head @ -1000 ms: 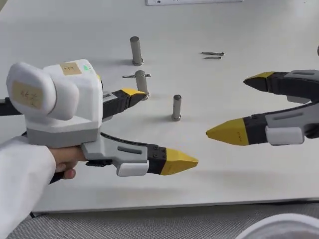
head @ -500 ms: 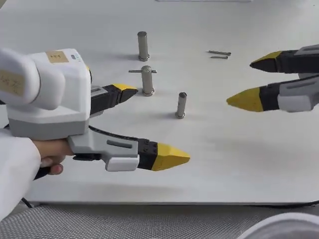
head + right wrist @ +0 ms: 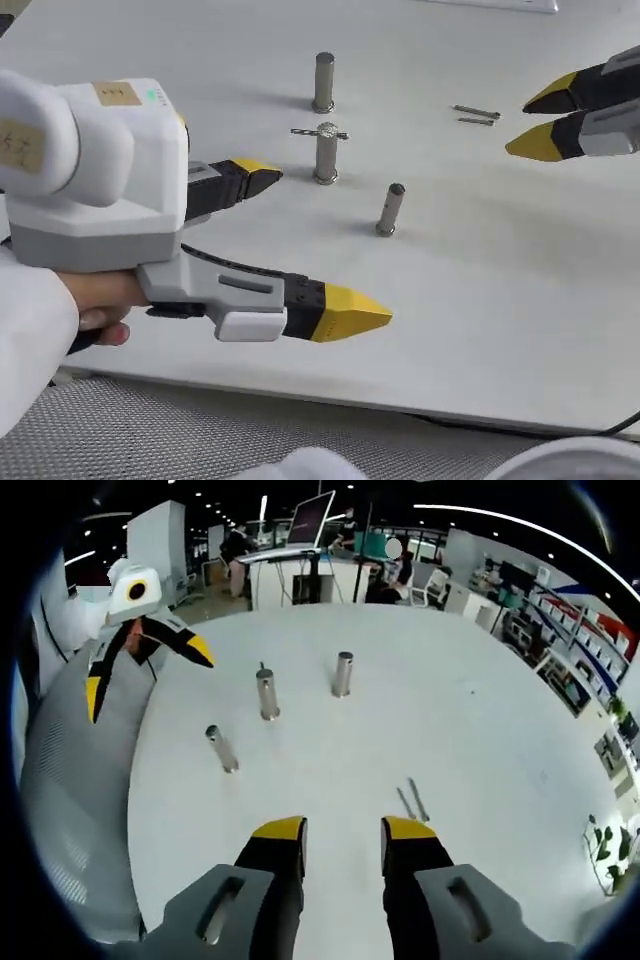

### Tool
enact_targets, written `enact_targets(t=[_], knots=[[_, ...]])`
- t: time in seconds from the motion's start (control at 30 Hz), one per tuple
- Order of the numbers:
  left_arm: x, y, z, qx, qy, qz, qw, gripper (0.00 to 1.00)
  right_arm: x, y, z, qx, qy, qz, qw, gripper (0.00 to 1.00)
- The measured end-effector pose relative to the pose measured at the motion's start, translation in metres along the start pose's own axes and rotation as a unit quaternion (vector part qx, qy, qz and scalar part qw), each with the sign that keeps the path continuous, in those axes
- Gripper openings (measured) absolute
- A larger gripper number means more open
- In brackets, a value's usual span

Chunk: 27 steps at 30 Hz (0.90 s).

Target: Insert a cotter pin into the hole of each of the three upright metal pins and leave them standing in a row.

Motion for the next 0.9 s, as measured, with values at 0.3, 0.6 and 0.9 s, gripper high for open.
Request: enact_targets(t=[0.3,0.6,0.9], knots=[[0.002,0.003,-0.002,0.013,-0.003,-0.013,0.9998,0.99,-0.031,-0.025,-0.003,0.076,0.055,-0.018,0.9954,0.06],[0.004,0.005,-0.006,0.017,-0.016,-0.021,0.9995,0.99,-0.058,-0.056,0.005,0.076,0.090,-0.029,0.9926,0.03],[0.004,0.005,-0.004,0.025,-0.010,-0.025,0.9993,0.99,-0.073,-0.064,0.013,0.052,0.111,-0.043,0.9915,0.00]])
Point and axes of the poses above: the centre of the closed fingertips' face, and the gripper's own axes: x roughly backward along the fingers, y roughly to its left, z roughly out of its underside, the point moved 7 cm from there along x, roughly backward along the fingers, and after that the axes turned 2 degrees about x, right-handed, at the moved point
